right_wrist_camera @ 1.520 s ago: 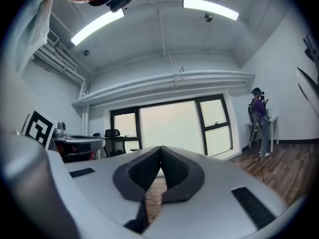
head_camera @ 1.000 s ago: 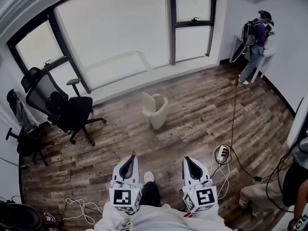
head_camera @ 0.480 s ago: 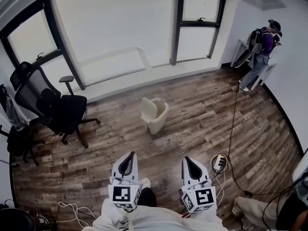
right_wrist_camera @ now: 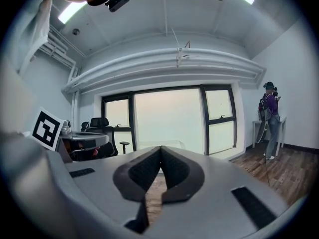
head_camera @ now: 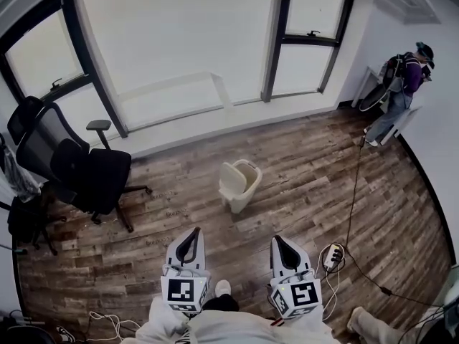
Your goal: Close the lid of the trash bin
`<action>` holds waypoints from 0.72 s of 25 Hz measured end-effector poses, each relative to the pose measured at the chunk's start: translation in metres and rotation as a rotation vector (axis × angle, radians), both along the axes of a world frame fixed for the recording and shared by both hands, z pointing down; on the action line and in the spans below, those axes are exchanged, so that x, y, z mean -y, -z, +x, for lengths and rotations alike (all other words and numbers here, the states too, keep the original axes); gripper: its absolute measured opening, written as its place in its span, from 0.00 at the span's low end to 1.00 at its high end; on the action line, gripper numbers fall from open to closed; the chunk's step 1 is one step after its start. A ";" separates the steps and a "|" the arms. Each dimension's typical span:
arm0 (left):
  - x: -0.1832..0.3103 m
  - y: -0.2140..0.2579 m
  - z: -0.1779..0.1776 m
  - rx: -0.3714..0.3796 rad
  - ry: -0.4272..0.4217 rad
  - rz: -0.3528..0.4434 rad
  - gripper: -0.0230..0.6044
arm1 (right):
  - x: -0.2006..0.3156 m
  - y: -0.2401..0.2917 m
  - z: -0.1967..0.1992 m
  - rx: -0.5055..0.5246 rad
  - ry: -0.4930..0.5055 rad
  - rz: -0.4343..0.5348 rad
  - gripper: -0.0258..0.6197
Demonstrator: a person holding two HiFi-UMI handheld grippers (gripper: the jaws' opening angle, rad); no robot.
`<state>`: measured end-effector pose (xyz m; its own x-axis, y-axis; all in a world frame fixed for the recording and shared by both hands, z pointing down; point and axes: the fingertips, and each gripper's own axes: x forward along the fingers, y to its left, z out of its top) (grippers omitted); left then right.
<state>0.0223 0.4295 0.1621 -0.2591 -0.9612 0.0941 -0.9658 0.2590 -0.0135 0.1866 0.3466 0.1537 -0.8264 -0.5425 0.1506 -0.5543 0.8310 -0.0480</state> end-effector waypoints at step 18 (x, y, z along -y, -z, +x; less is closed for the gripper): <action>0.158 -0.036 -0.065 -0.008 -0.031 -0.079 0.05 | 0.158 -0.037 -0.070 -0.015 -0.016 -0.069 0.08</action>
